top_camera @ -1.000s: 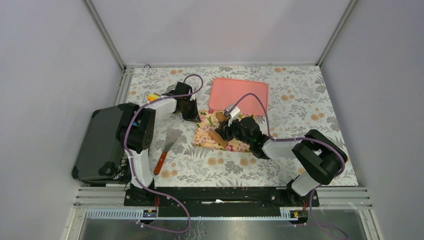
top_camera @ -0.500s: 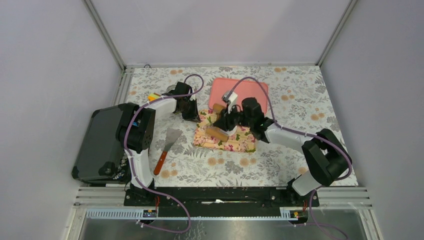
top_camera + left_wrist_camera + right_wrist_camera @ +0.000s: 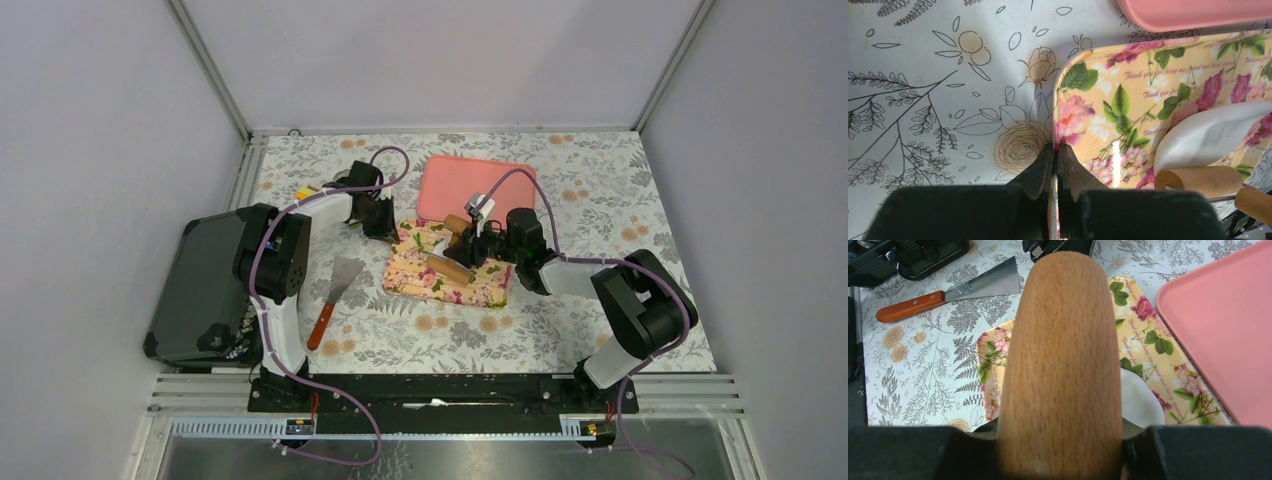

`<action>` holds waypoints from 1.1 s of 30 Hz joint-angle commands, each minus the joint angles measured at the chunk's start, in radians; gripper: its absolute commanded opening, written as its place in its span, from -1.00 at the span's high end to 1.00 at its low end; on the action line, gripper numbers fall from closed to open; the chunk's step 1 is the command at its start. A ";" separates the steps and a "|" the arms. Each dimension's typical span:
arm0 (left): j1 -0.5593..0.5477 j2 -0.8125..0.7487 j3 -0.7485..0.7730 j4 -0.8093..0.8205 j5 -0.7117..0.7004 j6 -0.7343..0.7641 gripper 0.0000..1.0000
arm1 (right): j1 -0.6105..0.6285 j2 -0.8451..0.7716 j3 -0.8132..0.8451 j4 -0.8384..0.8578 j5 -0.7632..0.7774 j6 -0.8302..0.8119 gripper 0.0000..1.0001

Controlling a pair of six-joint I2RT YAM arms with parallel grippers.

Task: Roll out the dumpling wrappers from the dough
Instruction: Flatten out the dough on the work surface.

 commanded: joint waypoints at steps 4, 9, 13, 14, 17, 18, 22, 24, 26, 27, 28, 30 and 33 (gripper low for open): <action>0.009 0.039 0.012 -0.043 -0.026 0.058 1.00 | 0.001 0.057 -0.130 0.060 0.095 -0.023 1.00; 0.010 0.039 0.014 -0.044 -0.024 0.058 1.00 | 0.001 0.067 -0.152 0.022 0.078 -0.029 1.00; 0.011 0.041 0.014 -0.043 -0.021 0.056 1.00 | 0.002 0.090 -0.153 0.017 0.009 0.008 1.00; 0.011 0.040 0.014 -0.042 -0.021 0.056 1.00 | 0.004 0.096 -0.151 0.019 -0.003 0.014 1.00; 0.012 0.039 0.012 -0.042 -0.021 0.055 1.00 | 0.010 0.109 -0.146 0.018 -0.016 0.015 1.00; 0.012 0.039 0.012 -0.041 -0.020 0.054 1.00 | 0.011 0.111 -0.145 0.018 -0.018 0.015 1.00; 0.014 0.038 0.007 -0.039 -0.026 0.040 1.00 | 0.022 0.094 -0.143 0.008 -0.035 -0.004 1.00; 0.014 0.039 0.002 -0.037 -0.020 0.022 1.00 | 0.031 0.077 -0.138 -0.001 -0.038 -0.020 1.00; 0.014 0.036 -0.010 -0.032 -0.017 -0.006 1.00 | 0.038 0.055 -0.117 -0.022 -0.049 -0.033 1.00; 0.015 0.028 -0.023 -0.024 -0.017 -0.023 1.00 | 0.039 0.039 -0.105 -0.035 -0.056 -0.035 1.00; 0.015 0.019 -0.036 -0.017 -0.015 -0.040 1.00 | 0.038 0.013 -0.093 -0.046 -0.067 -0.038 1.00; 0.014 -0.003 -0.063 -0.004 0.002 -0.073 1.00 | 0.039 -0.038 -0.073 -0.060 -0.086 -0.045 1.00; 0.003 -0.030 -0.073 -0.011 0.043 -0.099 0.62 | 0.039 -0.117 -0.028 -0.109 -0.133 -0.050 1.00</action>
